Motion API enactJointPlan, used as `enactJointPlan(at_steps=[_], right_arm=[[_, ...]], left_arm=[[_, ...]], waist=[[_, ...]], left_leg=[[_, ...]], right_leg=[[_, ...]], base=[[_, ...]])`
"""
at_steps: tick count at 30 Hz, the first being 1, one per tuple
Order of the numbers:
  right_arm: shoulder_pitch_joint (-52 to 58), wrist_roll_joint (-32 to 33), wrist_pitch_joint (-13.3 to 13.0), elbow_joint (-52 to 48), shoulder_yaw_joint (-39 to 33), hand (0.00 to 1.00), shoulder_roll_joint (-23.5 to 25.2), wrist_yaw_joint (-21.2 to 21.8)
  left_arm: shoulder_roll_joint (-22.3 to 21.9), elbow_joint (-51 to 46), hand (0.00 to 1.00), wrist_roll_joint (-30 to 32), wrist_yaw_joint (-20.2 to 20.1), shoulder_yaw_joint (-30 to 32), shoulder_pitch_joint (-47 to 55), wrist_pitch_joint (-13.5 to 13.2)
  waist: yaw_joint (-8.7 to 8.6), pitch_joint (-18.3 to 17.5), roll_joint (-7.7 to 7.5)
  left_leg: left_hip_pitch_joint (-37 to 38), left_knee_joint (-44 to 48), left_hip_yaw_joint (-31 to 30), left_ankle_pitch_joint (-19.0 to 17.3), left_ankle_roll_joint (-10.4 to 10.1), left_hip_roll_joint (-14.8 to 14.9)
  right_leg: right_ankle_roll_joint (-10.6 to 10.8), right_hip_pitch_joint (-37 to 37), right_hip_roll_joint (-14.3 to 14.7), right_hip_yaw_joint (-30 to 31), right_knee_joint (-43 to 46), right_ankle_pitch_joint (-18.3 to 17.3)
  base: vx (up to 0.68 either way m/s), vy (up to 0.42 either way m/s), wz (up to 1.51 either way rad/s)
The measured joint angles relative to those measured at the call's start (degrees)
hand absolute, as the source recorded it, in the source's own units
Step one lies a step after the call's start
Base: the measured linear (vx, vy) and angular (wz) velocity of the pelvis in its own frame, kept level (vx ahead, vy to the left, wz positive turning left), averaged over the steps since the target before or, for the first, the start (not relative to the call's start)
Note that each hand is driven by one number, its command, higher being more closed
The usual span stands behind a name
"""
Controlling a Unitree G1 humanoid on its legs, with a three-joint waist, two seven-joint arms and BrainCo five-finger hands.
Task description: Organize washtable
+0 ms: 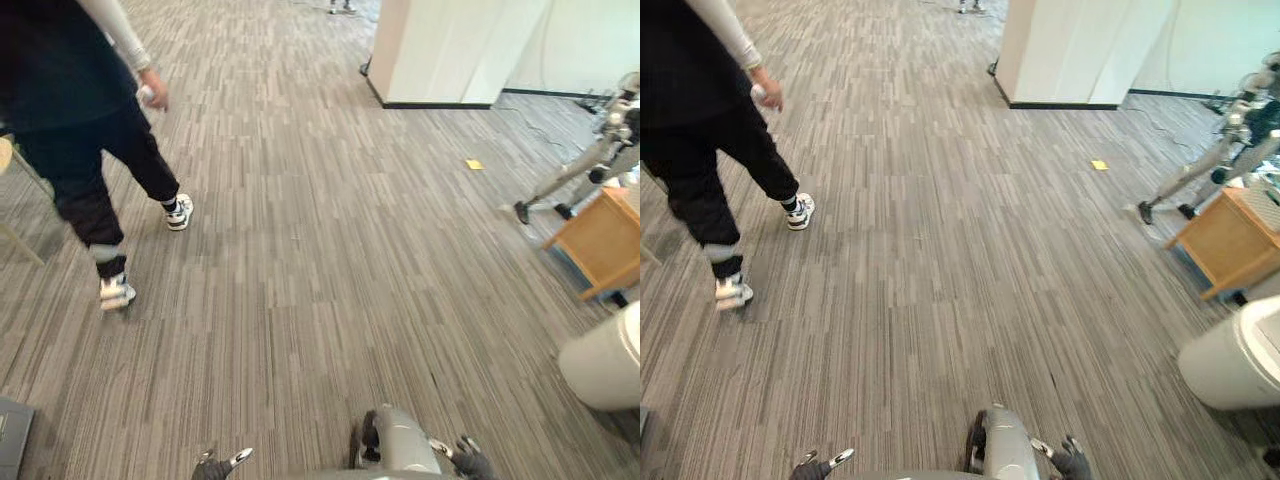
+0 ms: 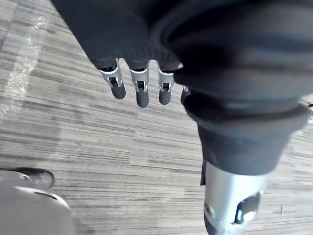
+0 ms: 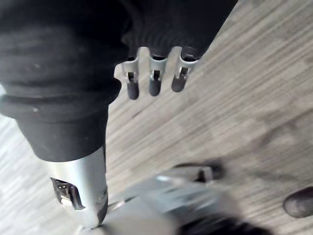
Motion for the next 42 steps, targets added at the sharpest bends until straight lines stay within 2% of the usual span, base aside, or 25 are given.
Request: enactJointPlan(at_steps=[1,2,3,4,6,7,9,11,14,17,18,20,21,23,24,25,28,31,35,36,38,39,40,41,42], right_arm=[[0.4,0.0,0.4,0.0,0.0,0.00,0.1,-0.1],[1.3,-0.1,0.8,-0.1,0.5,0.00,0.4,-0.1],[2.0,-0.1,1.1,-0.1,0.3,0.00,-0.2,0.0],[2.1,-0.3,1.0,-0.2,-0.3,0.00,-0.9,0.1],[1.9,-0.9,1.3,-1.1,-0.4,0.00,-2.4,0.1],[2.0,-1.7,1.6,-1.7,0.2,0.00,-2.7,0.1],[1.0,-2.3,2.6,-1.6,1.2,0.00,-2.5,0.0],[-0.3,-2.3,2.5,-1.2,1.7,0.00,-1.8,0.0],[-3.8,-2.4,2.6,-1.1,3.4,0.00,-1.8,0.1],[-5.1,-2.9,2.5,-1.0,4.8,0.00,-0.6,0.1],[-5.9,-3.0,2.7,1.4,4.5,0.00,1.2,0.0],[-6.7,-3.6,2.7,2.9,4.4,0.00,2.6,0.7],[-6.4,-4.1,2.4,3.5,4.0,0.00,2.8,1.2],[-6.6,-4.0,2.2,6.0,1.5,0.00,3.3,1.2],[-6.6,-3.3,2.3,7.1,0.3,0.00,3.4,1.6],[-6.6,-2.7,2.3,7.1,0.1,0.00,3.2,1.9],[-7.1,-2.1,1.5,6.1,-0.7,0.00,2.3,2.8],[-7.4,-1.7,0.9,5.1,-3.9,0.00,1.5,3.5],[-5.0,-1.7,1.8,2.7,-4.2,0.00,0.6,2.8],[-3.4,-1.7,2.5,2.8,-4.2,0.00,0.6,2.4],[-2.9,-1.7,2.9,2.7,-4.1,0.00,0.3,2.4],[-3.0,-2.3,3.3,2.6,-4.0,0.00,-0.5,2.5],[-3.1,-2.3,3.3,2.4,-3.9,0.00,-0.9,2.5],[-2.9,-2.2,3.3,1.9,-3.3,0.00,-1.6,2.7],[-2.4,-2.3,3.4,1.5,-1.7,0.00,-2.3,2.8]], left_arm=[[-0.1,0.0,0.00,0.0,0.0,0.0,-0.1,0.0],[-0.3,0.1,0.00,0.1,-0.2,0.5,-0.1,0.0],[-1.2,0.3,0.00,1.0,-0.4,1.1,-0.4,0.1],[-2.3,0.3,0.00,2.1,-0.8,1.8,-0.4,0.1],[-4.9,-0.3,0.00,2.4,-1.5,5.9,-1.8,0.1],[-6.1,-1.0,0.00,2.7,-1.5,8.2,-1.7,0.1],[-6.4,-4.3,0.00,2.6,-2.3,10.7,-1.5,0.0],[-5.1,-6.3,0.00,3.2,-2.6,10.2,-1.4,-0.1],[-3.7,-6.4,0.00,5.1,-2.6,9.2,-0.5,0.0],[-3.4,-5.2,0.00,6.1,-2.5,8.2,1.5,0.4],[-1.8,-3.2,0.00,6.1,-2.4,7.4,2.0,0.8],[-0.8,-2.2,0.00,6.1,-2.6,6.2,1.9,0.6],[0.2,-2.0,0.00,6.1,-2.5,5.4,2.1,0.7],[2.1,0.0,0.00,6.0,-2.4,4.9,1.8,1.0],[2.5,0.9,0.00,6.0,-2.4,4.8,1.9,1.5],[2.6,1.3,0.00,6.0,-2.4,4.4,2.2,1.6],[2.8,1.7,0.00,6.0,-2.4,1.4,2.0,1.7],[2.6,2.5,0.00,6.2,-2.4,0.6,0.6,1.6],[1.5,2.2,0.00,6.1,-2.4,1.7,0.6,1.4],[0.7,2.2,0.00,6.4,-2.4,3.2,0.9,1.4],[-0.4,2.0,0.00,6.8,-2.5,5.3,0.8,1.4],[-1.9,1.8,0.00,7.0,-2.6,7.9,0.7,1.5],[-2.7,1.5,0.00,7.0,-2.6,9.4,0.5,1.5],[-3.9,0.8,0.00,7.1,-2.6,12.5,0.4,1.6],[-5.0,0.6,0.00,7.0,-2.5,14.9,1.3,1.8]], waist=[[-0.12,0.0,0.00],[-0.03,-0.3,-0.26],[-0.40,-0.6,0.79],[-0.33,-1.0,2.34],[-0.17,0.3,5.31],[0.03,0.5,5.24],[1.93,1.1,4.08],[4.02,1.1,1.63],[4.98,0.7,0.91],[6.63,0.2,0.60],[6.95,-0.8,-1.57],[6.28,-1.9,-2.63],[6.05,-2.7,-3.70],[5.96,-2.6,-5.80],[5.65,-2.4,-6.02],[4.85,-2.3,-5.91],[3.24,-2.1,-3.85],[2.10,-1.5,-2.73],[1.55,-0.9,-1.55],[1.02,-0.9,-1.03],[0.81,-0.9,0.11],[0.88,-0.7,1.07],[0.83,-0.2,1.94],[0.79,0.6,3.30],[1.80,0.6,3.12]], left_leg=[[1.3,0.4,-0.8,-0.5,-0.9,0.0],[3.1,3.2,-2.0,-1.5,-2.8,0.1],[3.0,8.0,-3.0,-1.7,-3.8,1.5],[1.5,14.4,-2.6,0.1,-6.1,3.6],[-7.3,37.2,-1.2,22.0,-5.6,7.7],[-12.9,47.6,-0.3,24.9,-7.3,10.6],[-22.1,63.8,4.8,21.5,-3.0,15.9],[-29.3,65.2,6.5,17.5,-2.9,15.9],[-41.1,52.3,6.8,12.6,-4.6,15.8],[-43.7,19.8,9.2,15.6,-6.6,15.4],[-43.4,21.8,9.6,17.9,-5.7,12.6],[-43.6,23.8,9.0,14.2,-4.5,10.4],[-42.8,26.1,8.9,11.1,-2.5,8.3],[-37.9,28.5,10.7,5.1,0.0,5.1],[-32.7,28.0,11.3,2.5,0.6,3.6],[-29.7,27.0,11.4,1.7,0.9,2.9],[-15.0,15.5,10.7,1.6,1.0,1.4],[-6.4,7.6,10.3,1.9,-0.2,1.6],[0.9,0.8,7.6,0.2,-4.2,1.4],[2.6,2.1,4.3,-0.6,-5.7,1.8],[1.5,8.4,1.7,-0.6,-5.9,3.3],[-1.7,18.6,1.9,1.1,-8.1,5.4],[-4.1,25.6,1.9,3.6,-7.6,6.6],[-9.5,39.5,3.0,14.8,-6.2,9.4],[-13.1,48.6,6.0,32.5,-6.3,13.4]], right_leg=[[-1.3,-0.8,0.4,0.1,-2.7,1.4],[-5.2,-1.8,1.9,0.3,-3.0,3.8],[-8.9,-1.7,2.6,1.4,-0.1,10.8],[-8.8,-1.2,2.5,1.0,3.1,12.7],[-6.1,4.5,3.8,-0.3,6.2,5.2],[-6.3,7.8,4.5,-0.1,5.5,2.6],[-6.4,18.0,5.8,2.3,2.3,-1.7],[-5.0,25.5,4.8,5.4,-2.3,-3.4],[-0.9,35.0,1.7,8.8,-9.2,-5.8],[2.7,41.9,-2.9,11.0,-13.2,-9.2],[1.1,43.1,-6.0,12.7,-10.7,-10.0],[-1.6,39.7,-6.7,16.0,-3.7,-6.8],[2.8,38.0,-7.9,18.3,3.5,-4.2],[7.6,33.3,-9.0,23.2,23.3,2.4],[7.9,29.1,-8.8,23.5,37.3,6.6],[7.3,27.3,-9.2,21.5,42.9,6.6],[-0.3,19.0,-8.4,10.3,50.3,-1.7],[-2.1,11.3,-4.7,1.9,33.8,-7.9],[-2.6,7.0,-1.1,-2.7,1.3,0.1],[-6.2,6.8,-0.1,-0.7,2.1,6.0],[-6.9,6.5,0.2,-0.2,6.4,6.8],[-4.5,8.3,1.0,-0.4,8.1,4.0],[-4.3,9.7,1.5,-0.5,8.4,2.5],[-4.3,12.9,2.8,-0.3,8.2,-0.2],[-4.6,17.4,4.0,1.5,6.2,-2.2]], base=[[1.02,-0.003,0.51],[0.74,-0.038,0.45],[0.94,-0.052,0.46],[0.94,-0.050,0.40],[1.01,-0.037,0.29],[0.73,-0.012,0.17],[0.85,-0.008,-0.24],[0.84,0.066,-0.70],[0.72,0.209,-0.69],[0.83,0.434,-0.52],[0.81,0.493,-0.16],[0.87,0.570,0.35],[0.78,0.519,0.47],[0.72,0.381,0.26],[0.81,0.371,0.01],[0.62,0.237,-0.06],[0.51,0.189,-0.11],[0.47,0.144,0.09],[0.60,0.053,0.53],[0.81,-0.037,0.74],[0.69,-0.079,0.44],[0.68,-0.067,0.08],[0.80,-0.063,-0.14],[0.53,-0.020,-0.40],[0.68,0.002,-0.50]])
